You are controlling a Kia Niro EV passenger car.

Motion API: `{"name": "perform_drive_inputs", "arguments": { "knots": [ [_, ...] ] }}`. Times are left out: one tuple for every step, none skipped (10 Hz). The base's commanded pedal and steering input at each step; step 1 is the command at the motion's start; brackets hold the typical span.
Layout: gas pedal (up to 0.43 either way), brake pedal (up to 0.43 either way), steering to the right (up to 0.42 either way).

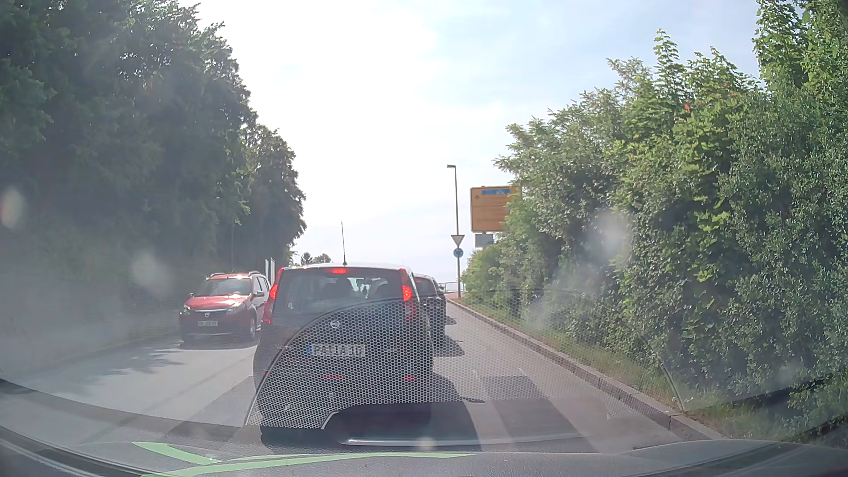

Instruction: Follow the waypoints while adhering to traffic rules and regulations

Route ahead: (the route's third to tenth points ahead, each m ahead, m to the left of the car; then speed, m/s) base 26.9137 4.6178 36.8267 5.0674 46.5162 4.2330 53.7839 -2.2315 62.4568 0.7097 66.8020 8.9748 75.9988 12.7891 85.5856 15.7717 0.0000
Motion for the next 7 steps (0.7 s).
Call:
{"name": "perform_drive_inputs", "arguments": {
  "knots": [
    [0.0, 0.335, -0.013],
    [0.0, 0.329, -0.013],
    [0.0, 0.335, -0.013],
    [0.0, 0.335, -0.013],
    [0.0, 0.335, -0.013],
    [0.0, 0.335, -0.013],
    [0.0, 0.335, -0.013]
  ]
}}
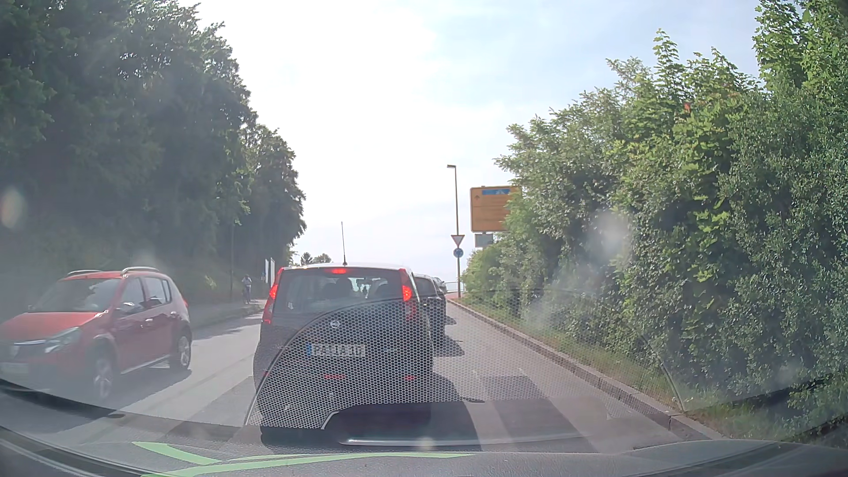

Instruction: Follow the waypoints while adhering to traffic rules and regulations

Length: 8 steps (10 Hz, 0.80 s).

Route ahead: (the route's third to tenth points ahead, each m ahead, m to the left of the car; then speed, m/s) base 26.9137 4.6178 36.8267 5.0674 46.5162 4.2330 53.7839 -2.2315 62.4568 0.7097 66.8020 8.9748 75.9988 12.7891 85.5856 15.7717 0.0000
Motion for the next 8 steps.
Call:
{"name": "perform_drive_inputs", "arguments": {
  "knots": [
    [0.0, 0.335, -0.013],
    [0.0, 0.335, -0.013],
    [0.0, 0.335, -0.013],
    [0.0, 0.335, -0.013],
    [0.0, 0.335, -0.013],
    [0.0, 0.335, -0.013],
    [0.0, 0.335, -0.012],
    [0.0, 0.335, -0.013]
  ]
}}
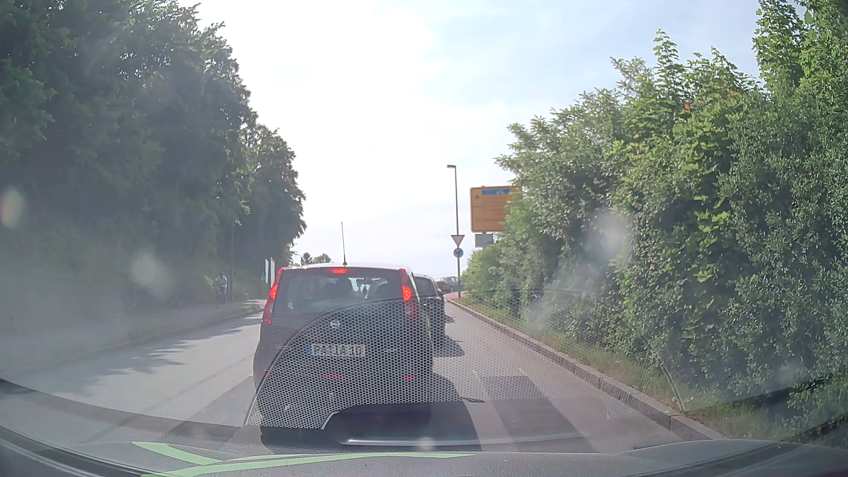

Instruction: Follow the waypoints while adhering to traffic rules and regulations

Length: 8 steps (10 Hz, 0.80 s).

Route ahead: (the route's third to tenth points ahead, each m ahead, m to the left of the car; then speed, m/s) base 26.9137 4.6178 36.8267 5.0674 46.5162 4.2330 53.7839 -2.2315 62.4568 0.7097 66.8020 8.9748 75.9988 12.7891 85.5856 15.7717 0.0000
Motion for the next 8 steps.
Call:
{"name": "perform_drive_inputs", "arguments": {
  "knots": [
    [0.0, 0.335, -0.013],
    [0.0, 0.335, -0.013],
    [0.0, 0.335, -0.013],
    [0.0, 0.335, -0.013],
    [0.0, 0.335, -0.013],
    [0.0, 0.335, -0.013],
    [0.0, 0.335, -0.013],
    [0.0, 0.335, -0.013]
  ]
}}
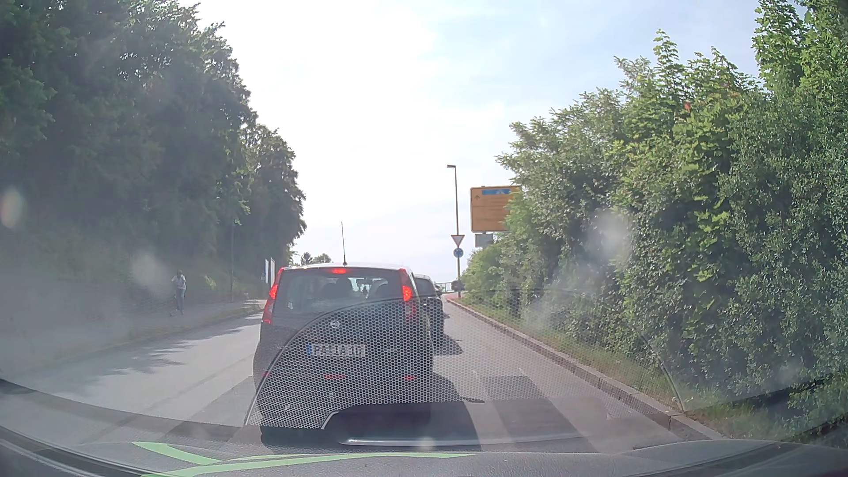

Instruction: Follow the waypoints while adhering to traffic rules and regulations

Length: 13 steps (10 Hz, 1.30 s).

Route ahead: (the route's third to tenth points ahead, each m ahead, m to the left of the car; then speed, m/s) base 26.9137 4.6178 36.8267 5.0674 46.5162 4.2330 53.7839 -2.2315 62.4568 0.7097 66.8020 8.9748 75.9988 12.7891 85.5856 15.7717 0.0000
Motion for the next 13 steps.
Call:
{"name": "perform_drive_inputs", "arguments": {
  "knots": [
    [0.0, 0.335, -0.013],
    [0.0, 0.335, -0.013],
    [0.0, 0.335, -0.013],
    [0.0, 0.335, -0.013],
    [0.0, 0.335, -0.012],
    [0.0, 0.335, -0.013],
    [0.0, 0.335, -0.013],
    [0.0, 0.329, -0.013],
    [0.0, 0.335, -0.013],
    [0.0, 0.335, -0.013],
    [0.0, 0.335, -0.013],
    [0.0, 0.335, -0.012],
    [0.0, 0.335, -0.013]
  ]
}}
